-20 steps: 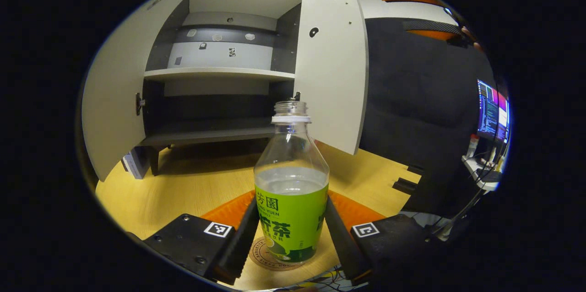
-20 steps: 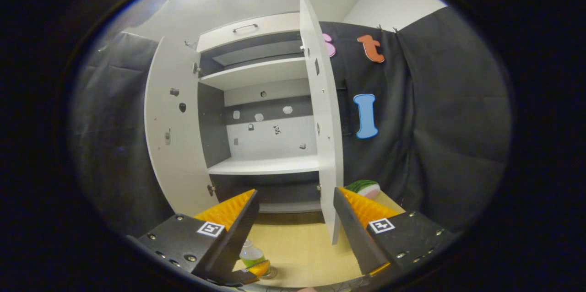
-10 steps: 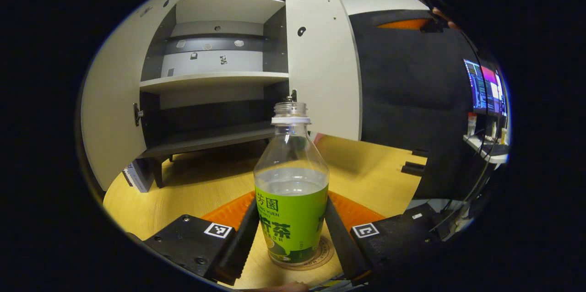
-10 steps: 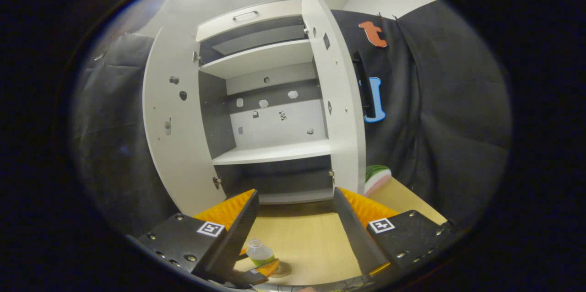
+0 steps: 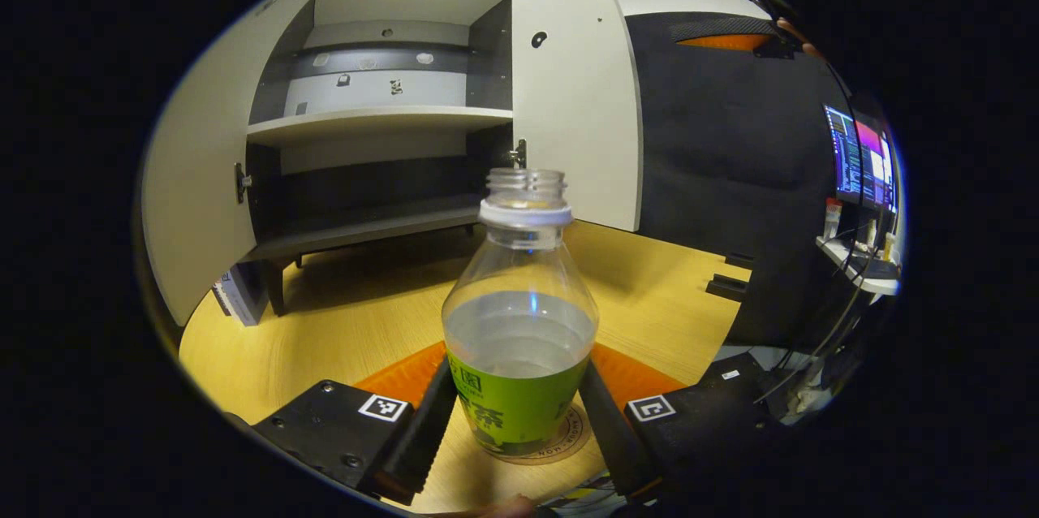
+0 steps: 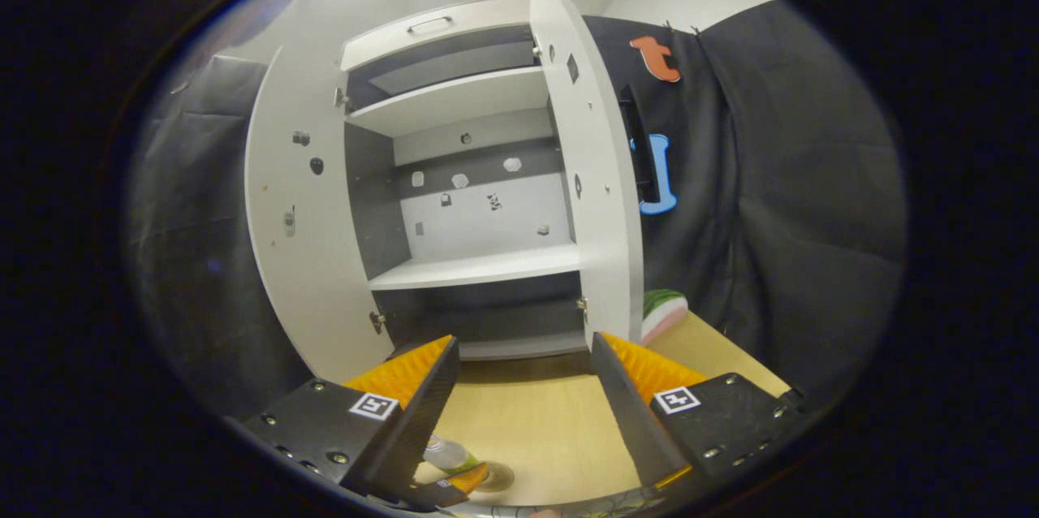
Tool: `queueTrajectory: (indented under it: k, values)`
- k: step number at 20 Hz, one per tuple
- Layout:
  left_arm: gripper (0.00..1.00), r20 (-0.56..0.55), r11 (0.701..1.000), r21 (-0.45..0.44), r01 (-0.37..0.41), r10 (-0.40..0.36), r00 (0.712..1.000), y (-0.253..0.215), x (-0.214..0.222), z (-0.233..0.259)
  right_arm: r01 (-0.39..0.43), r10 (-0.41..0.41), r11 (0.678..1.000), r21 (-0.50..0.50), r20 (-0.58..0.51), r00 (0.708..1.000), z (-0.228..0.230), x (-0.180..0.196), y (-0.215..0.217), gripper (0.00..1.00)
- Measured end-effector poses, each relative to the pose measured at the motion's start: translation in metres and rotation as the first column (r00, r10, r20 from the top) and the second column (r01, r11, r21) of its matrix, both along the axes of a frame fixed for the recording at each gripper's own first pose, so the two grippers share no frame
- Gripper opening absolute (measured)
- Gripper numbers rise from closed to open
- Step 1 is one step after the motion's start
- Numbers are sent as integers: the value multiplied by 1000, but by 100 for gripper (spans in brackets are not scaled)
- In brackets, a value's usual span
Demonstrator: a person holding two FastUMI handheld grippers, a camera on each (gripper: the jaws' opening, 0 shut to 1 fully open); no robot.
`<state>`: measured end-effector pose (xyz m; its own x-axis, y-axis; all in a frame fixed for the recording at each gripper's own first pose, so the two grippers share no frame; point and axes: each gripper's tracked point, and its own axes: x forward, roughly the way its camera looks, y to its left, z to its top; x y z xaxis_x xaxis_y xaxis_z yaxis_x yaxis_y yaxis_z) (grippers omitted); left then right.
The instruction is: Grasp the bottle in the cabinet with the left hand and place it on the coaster, then close the right door with the right hand and the left door with the left hand.
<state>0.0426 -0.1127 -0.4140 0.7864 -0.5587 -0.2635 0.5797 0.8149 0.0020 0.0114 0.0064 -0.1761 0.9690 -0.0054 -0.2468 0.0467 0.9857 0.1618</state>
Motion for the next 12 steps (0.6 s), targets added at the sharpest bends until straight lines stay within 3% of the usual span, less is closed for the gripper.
queueTrajectory:
  k: [12]
  values:
    - [88,13,992,120,-46,44,999,11,5,15,22,-22,1000,16,42,999,20,-14,-26,99]
